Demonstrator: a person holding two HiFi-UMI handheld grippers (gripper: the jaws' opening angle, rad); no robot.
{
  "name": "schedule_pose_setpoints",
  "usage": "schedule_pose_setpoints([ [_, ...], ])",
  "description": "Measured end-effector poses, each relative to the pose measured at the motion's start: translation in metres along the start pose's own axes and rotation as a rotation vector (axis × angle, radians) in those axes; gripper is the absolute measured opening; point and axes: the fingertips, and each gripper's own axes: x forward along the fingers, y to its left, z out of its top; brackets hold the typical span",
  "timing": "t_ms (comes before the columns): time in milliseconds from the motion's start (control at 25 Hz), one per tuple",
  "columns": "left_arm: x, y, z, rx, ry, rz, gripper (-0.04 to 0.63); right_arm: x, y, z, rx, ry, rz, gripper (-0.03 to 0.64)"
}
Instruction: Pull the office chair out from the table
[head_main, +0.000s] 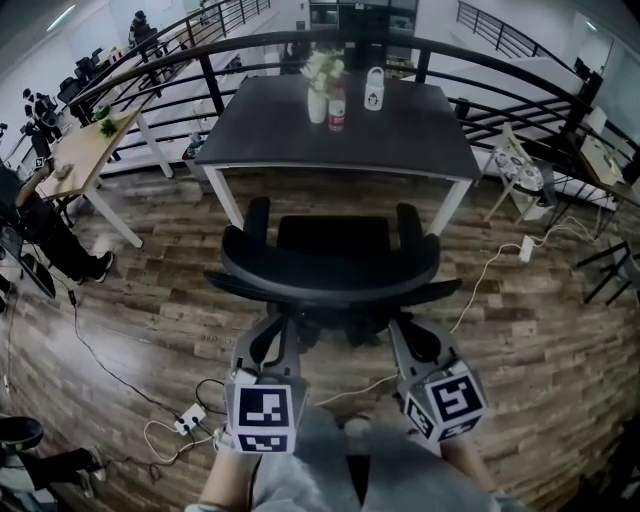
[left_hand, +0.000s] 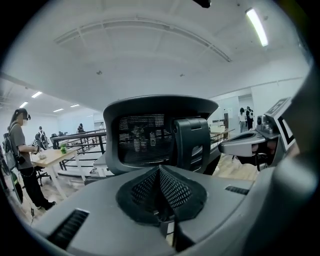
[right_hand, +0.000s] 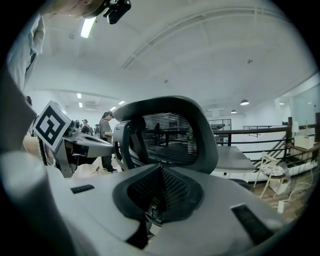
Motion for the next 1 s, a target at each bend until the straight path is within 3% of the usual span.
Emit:
schedule_pose_setpoints([
  [1000, 0.0009, -0.0076, 0.0000, 0.051, -0.002, -0.015, 0.008, 0.0008, 0.0036, -0.0081, -0.021, 0.031, 0.007, 0.003],
])
